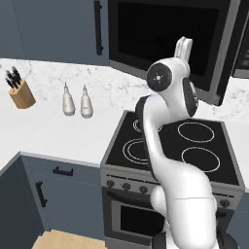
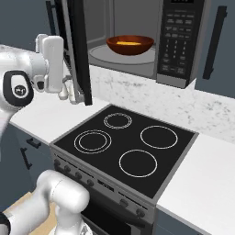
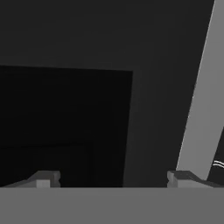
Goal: Pick the corn from the sink and place it in the bowl. Then pick the bowl and place it in the microwave. Then close the microwave door and press the start button.
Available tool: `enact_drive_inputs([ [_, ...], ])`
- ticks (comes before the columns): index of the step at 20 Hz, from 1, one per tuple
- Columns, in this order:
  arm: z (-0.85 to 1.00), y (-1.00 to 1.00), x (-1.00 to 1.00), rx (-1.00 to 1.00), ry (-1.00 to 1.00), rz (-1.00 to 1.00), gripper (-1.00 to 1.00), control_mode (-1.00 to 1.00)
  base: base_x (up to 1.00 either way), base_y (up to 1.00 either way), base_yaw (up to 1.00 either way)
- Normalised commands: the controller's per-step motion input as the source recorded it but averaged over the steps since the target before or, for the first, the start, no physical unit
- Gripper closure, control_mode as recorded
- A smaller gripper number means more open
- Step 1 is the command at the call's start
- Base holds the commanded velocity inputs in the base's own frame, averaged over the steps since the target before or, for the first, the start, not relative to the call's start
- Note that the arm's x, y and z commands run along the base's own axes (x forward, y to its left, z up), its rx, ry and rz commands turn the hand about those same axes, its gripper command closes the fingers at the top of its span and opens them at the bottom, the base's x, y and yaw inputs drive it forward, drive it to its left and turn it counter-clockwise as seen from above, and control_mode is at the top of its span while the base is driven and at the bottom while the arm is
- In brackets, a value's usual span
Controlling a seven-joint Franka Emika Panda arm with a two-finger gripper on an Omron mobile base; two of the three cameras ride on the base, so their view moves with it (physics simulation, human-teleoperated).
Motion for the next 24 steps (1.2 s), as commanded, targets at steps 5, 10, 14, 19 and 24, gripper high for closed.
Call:
enact_drive_inputs([
  [5,0.0,-0.39,0.63,0.11,0.02,0.03,-1.0,-1.0,0.0,0.0,0.0],
  [10,0.0,-0.28,0.45,0.05,0.0,0.07,-1.0,-1.0,0.0,0.0,0.0],
  [14,0.0,-0.28,0.45,0.05,0.0,0.06,-1.0,-1.0,0.0,0.0,0.0],
  [19,-0.04,-0.28,0.35,0.02,0.0,0.06,-1.0,-1.0,0.0,0.0,0.0],
  [24,-0.01,-0.31,0.34,0.04,0.0,0.04,-1.0,-1.0,0.0,0.0,0.0],
])
